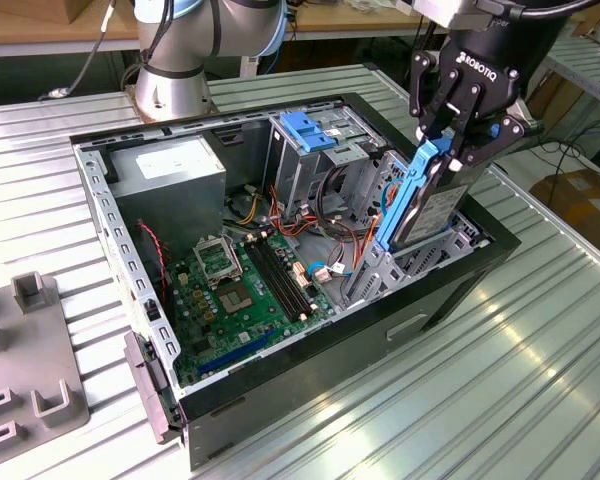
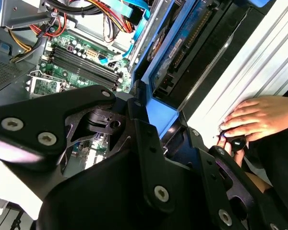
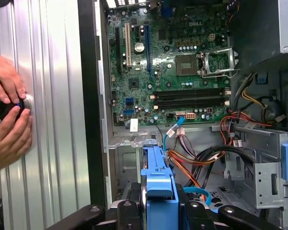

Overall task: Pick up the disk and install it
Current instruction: 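Insert the disk into the insertion slot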

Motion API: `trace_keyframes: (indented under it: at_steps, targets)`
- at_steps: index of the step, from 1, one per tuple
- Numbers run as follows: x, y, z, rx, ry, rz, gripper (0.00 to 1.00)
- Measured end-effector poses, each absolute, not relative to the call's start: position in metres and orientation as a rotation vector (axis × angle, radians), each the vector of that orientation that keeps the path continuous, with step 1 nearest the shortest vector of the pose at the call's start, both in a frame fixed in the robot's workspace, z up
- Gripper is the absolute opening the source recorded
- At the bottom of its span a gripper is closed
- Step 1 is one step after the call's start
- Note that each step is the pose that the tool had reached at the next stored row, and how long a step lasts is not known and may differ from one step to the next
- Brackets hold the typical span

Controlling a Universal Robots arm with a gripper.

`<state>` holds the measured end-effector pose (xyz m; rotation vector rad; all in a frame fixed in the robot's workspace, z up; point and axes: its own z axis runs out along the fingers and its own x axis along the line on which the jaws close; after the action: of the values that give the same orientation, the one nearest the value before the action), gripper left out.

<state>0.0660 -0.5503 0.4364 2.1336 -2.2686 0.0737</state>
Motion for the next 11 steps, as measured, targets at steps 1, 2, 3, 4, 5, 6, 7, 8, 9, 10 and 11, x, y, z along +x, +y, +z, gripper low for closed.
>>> trace_keyframes:
  at_steps: [1, 2, 3, 4, 5, 6, 7, 8, 9, 10, 11]
  targets:
    - [0.066, -0.550, 0.435, 2.134, -2.269, 0.074, 0.37]
    - [0.066, -0.550, 0.434, 2.134, -2.269, 0.074, 0.37]
    - [0.066, -0.550, 0.432, 2.134, -2.269, 0.074, 0.37]
    - [0.066, -0.550, 0.431, 2.134, -2.269, 0.074, 0.37]
    - [0.066, -0.550, 0.429, 2.134, -2.269, 0.074, 0.37]
    - [0.066, -0.550, 0.426, 2.134, -2.269, 0.074, 0.37]
    - [0.066, -0.550, 0.425, 2.134, -2.269, 0.074, 0.37]
    - [0.066, -0.550, 0.424, 2.134, -2.269, 0.074, 0.37]
    - [0.066, -0.550, 0.422, 2.134, -2.269, 0.074, 0.37]
    - [0.066, -0.550, 0.421, 2.134, -2.269, 0.074, 0.37]
    - [0.066, -0.550, 0.419, 2.134, -2.269, 0.074, 0.37]
